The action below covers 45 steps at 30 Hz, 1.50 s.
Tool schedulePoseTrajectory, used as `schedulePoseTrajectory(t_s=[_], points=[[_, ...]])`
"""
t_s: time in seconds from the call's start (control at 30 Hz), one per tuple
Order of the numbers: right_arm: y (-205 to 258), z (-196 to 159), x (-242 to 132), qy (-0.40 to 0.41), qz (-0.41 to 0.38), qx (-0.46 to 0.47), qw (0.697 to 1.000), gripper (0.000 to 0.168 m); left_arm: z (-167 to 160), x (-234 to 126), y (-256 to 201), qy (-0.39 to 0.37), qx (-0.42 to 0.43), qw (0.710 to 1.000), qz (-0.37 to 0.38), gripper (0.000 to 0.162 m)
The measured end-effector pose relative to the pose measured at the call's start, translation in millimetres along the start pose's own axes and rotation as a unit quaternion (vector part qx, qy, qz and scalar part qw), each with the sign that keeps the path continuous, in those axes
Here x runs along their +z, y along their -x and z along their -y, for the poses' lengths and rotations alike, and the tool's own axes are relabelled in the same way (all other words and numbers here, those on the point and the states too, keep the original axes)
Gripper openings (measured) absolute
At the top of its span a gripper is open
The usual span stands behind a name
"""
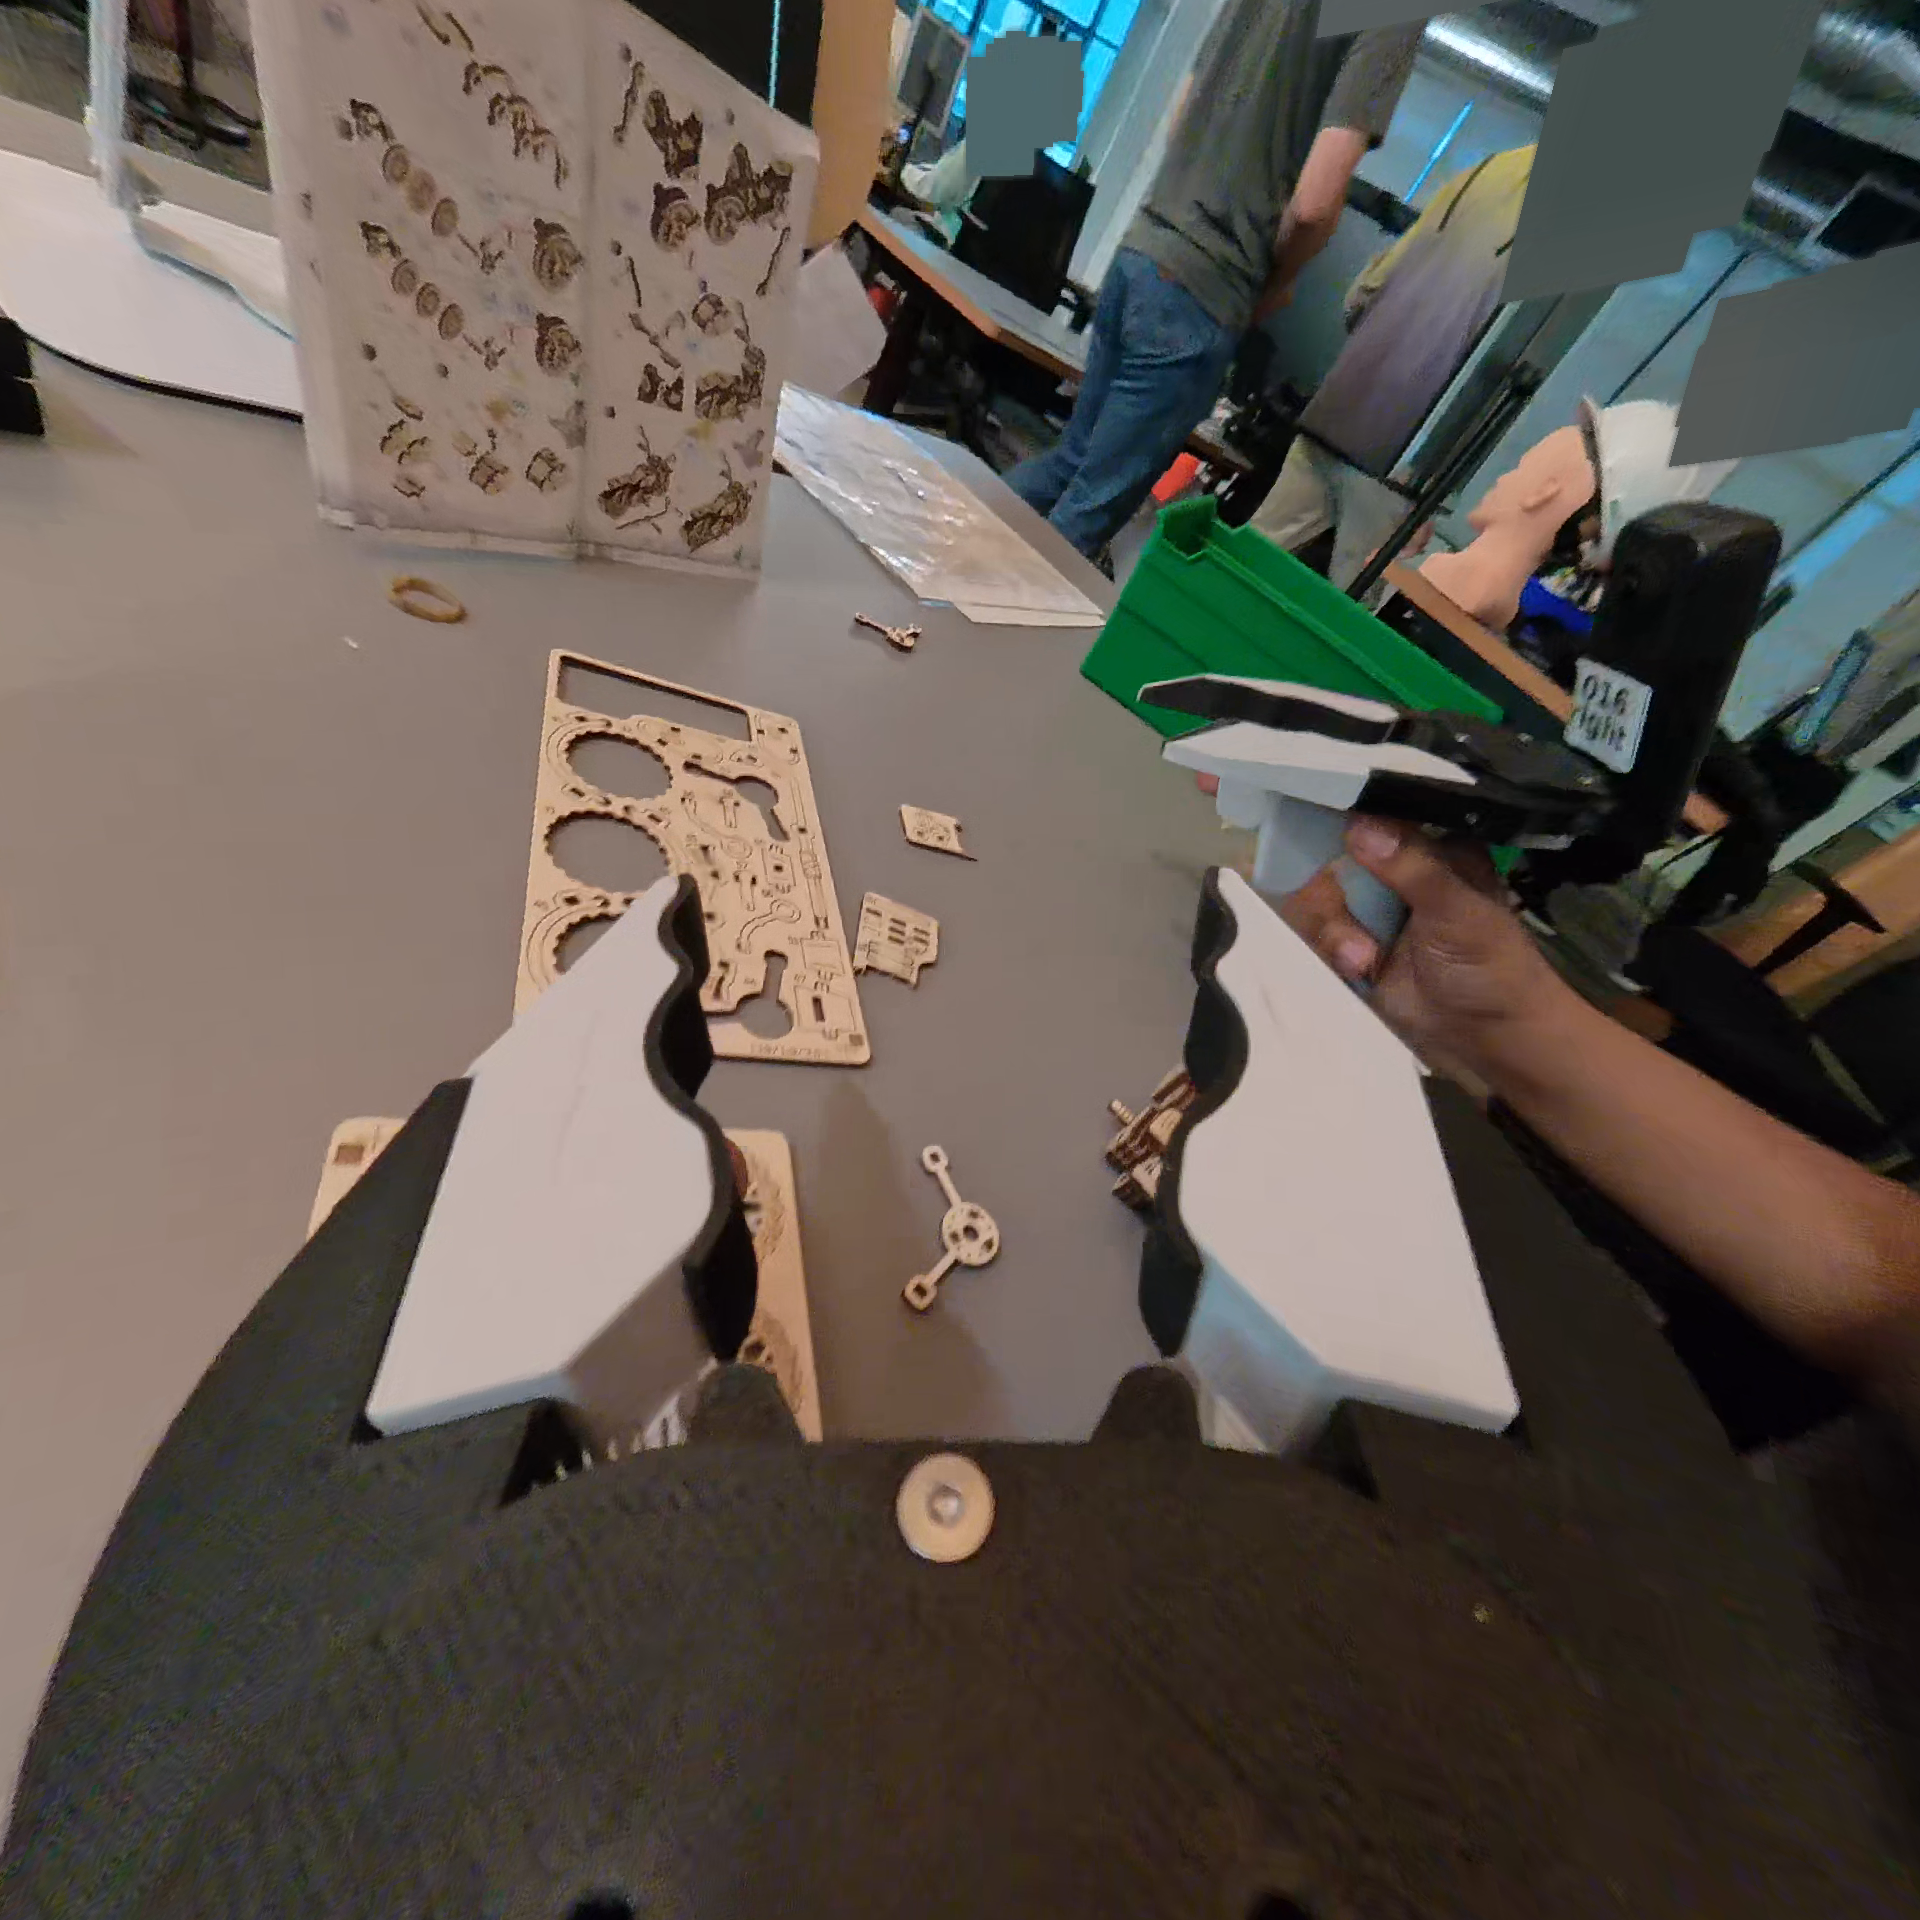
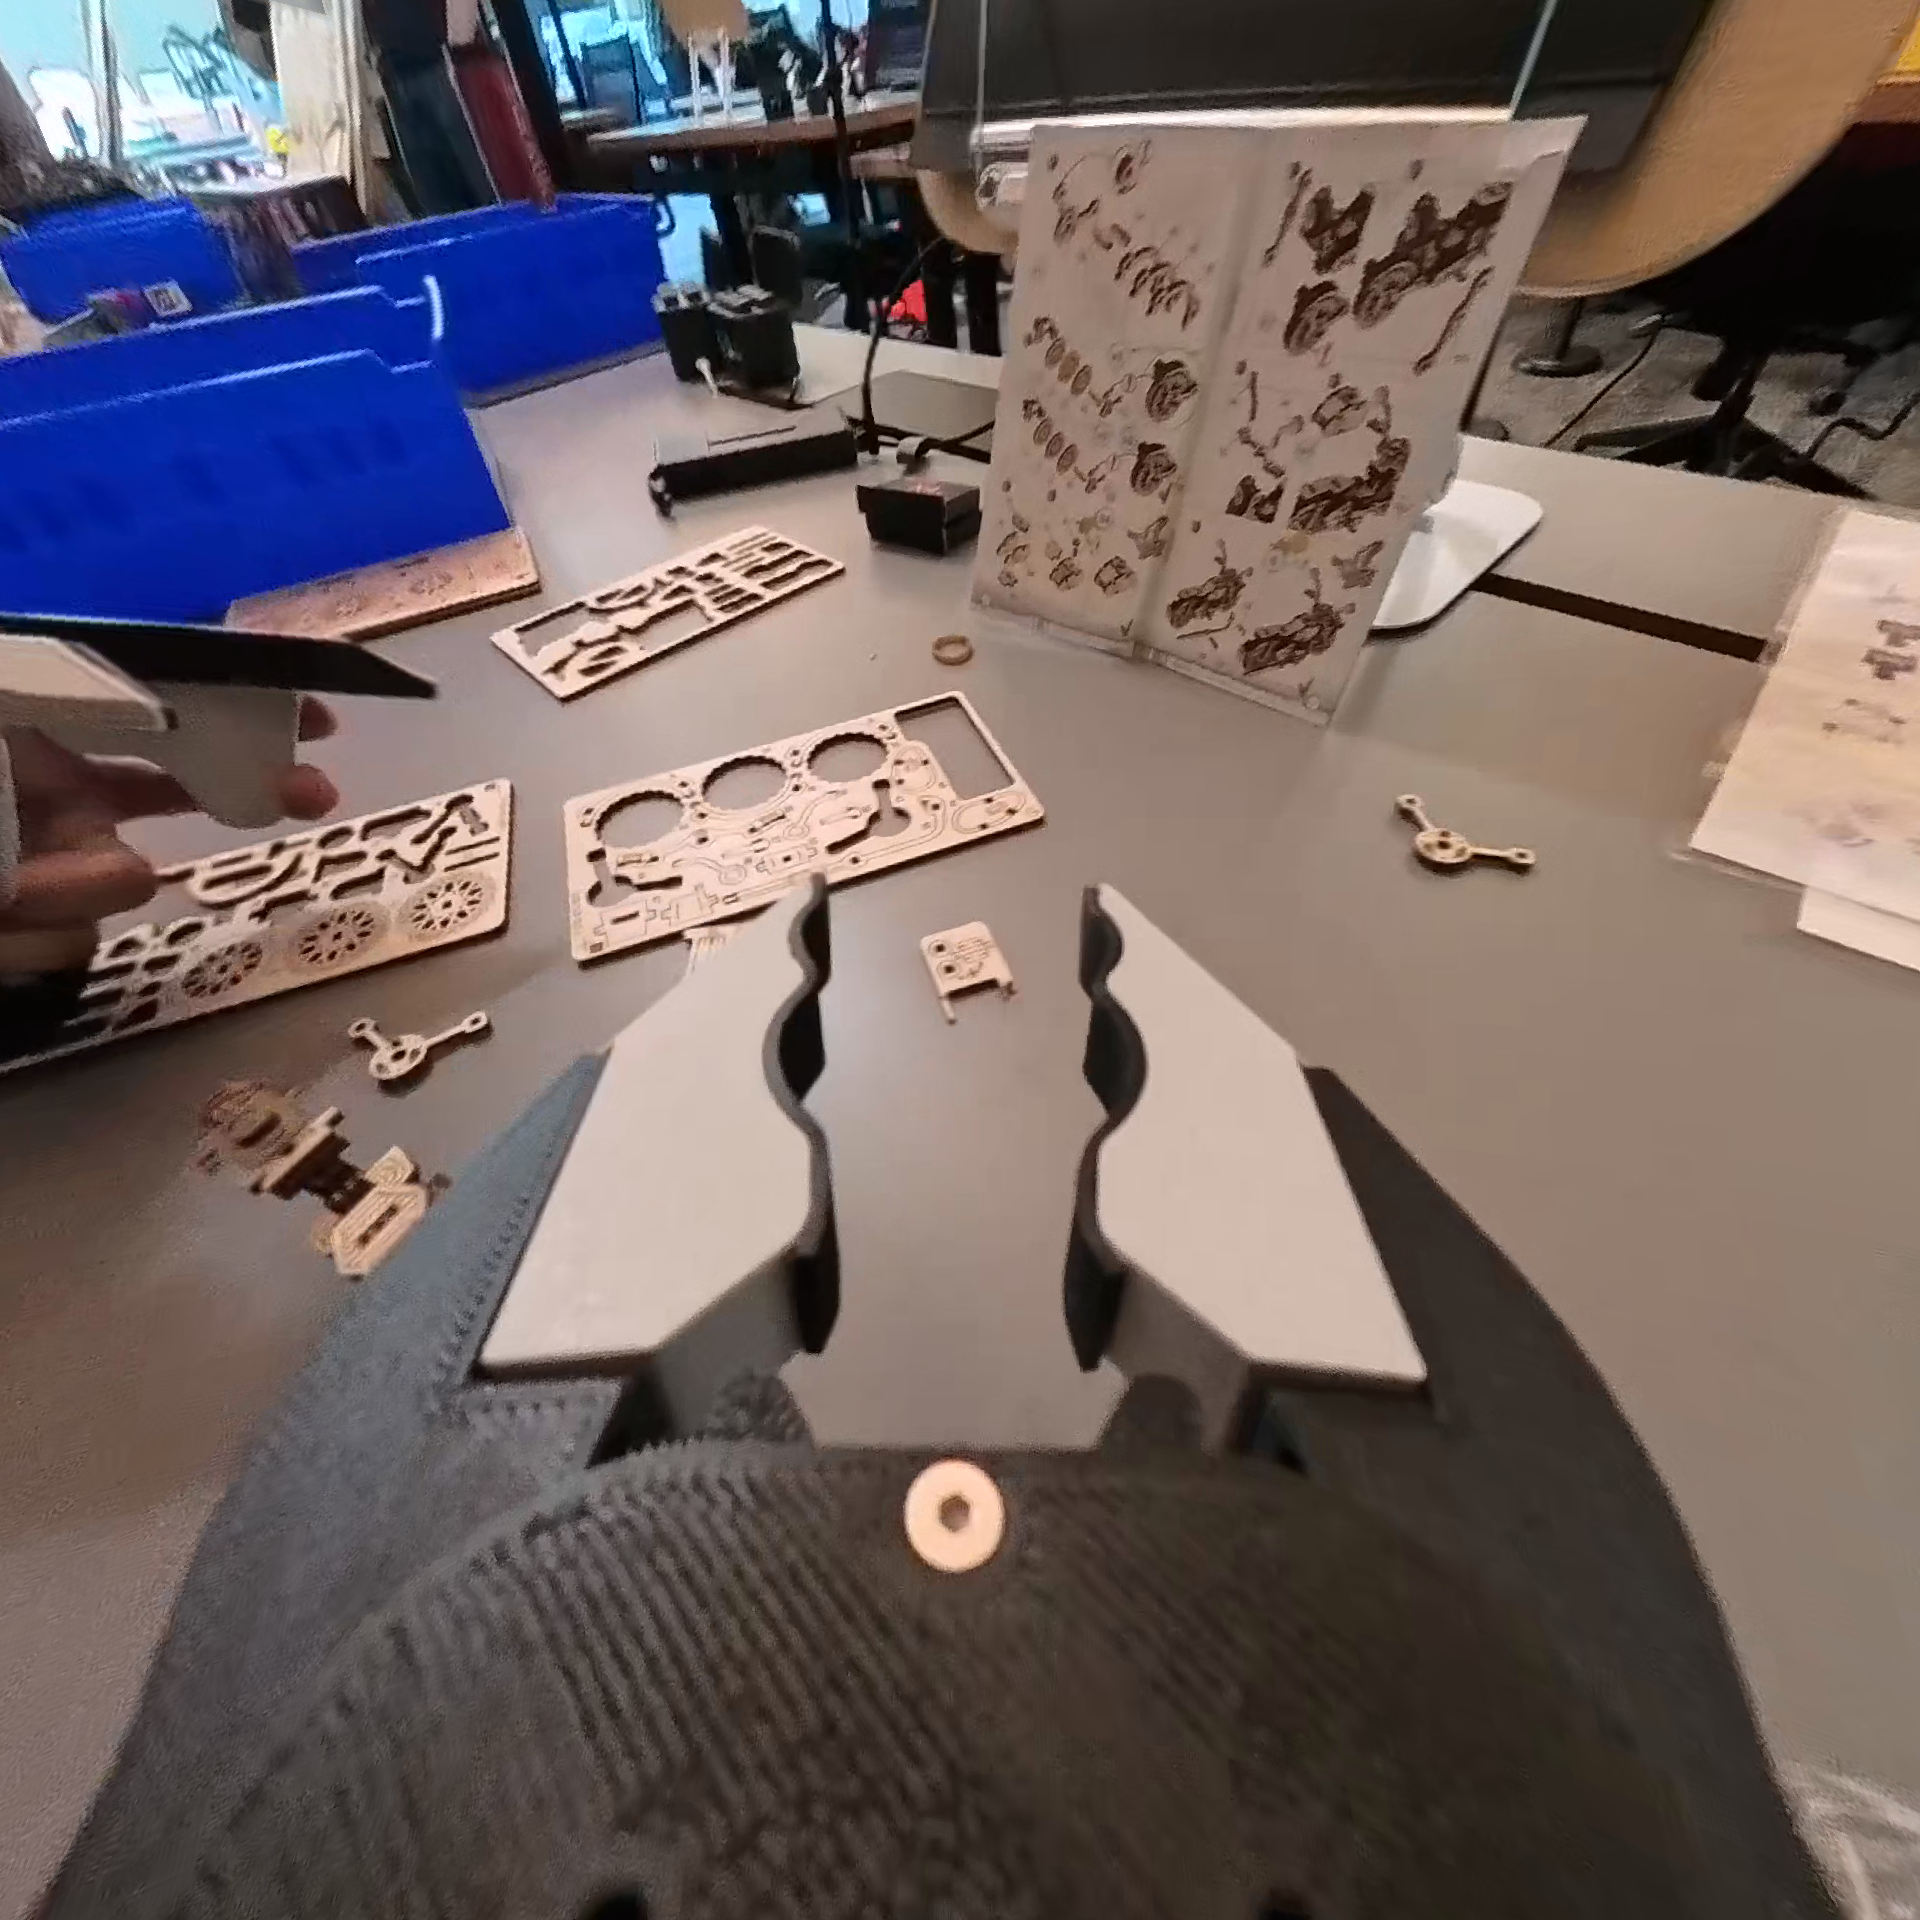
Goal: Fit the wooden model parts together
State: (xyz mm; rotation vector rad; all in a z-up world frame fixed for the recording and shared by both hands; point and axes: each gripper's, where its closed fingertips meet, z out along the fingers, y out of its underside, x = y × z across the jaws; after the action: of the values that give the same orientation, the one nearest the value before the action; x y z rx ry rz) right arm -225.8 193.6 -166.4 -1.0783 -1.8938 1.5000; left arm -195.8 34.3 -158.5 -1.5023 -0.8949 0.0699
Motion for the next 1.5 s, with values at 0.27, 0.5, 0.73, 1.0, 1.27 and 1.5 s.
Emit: schedulePoseTrajectory(t_s=[0.27, 0.5, 0.73, 1.0, 1.27, 1.5], points=[[15.6, 10.9, -37.5, -0.051, -0.006, -0.004, 0.999, 0.037, -10.4, -21.8, -12.4, -0.011, 0.045, 0.999, 0.028, 0.083], [21.8, 3.6, -56.8, -0.056, -0.016, 0.039, 0.998, 0.037, -30.9, -36.3, -31.1, 0.008, 0.090, 0.995, 0.033, 0.080], [37.0, -19.5, -70.6, -0.019, -0.028, 0.066, 0.997, 0.039, -33.7, -53.0, -36.3, 0.005, 0.046, 0.999, 0.000, 0.080], [4.8, -19.4, -94.6, -0.023, -0.140, -0.001, 0.990, 0.031, -10.6, -25.6, -32.4, -0.039, 0.067, 0.997, -0.014, 0.079], [28.9, -5.4, -65.0, -0.039, -0.041, 0.012, 0.998, 0.035, -28.5, -39.8, -28.9, -0.004, 0.140, 0.989, 0.041, 0.077], [42.9, -8.1, -75.9, -0.042, -0.025, 0.041, 0.998, 0.035, -38.5, -46.4, -32.6, 0.005, 0.145, 0.987, 0.062, 0.068]])
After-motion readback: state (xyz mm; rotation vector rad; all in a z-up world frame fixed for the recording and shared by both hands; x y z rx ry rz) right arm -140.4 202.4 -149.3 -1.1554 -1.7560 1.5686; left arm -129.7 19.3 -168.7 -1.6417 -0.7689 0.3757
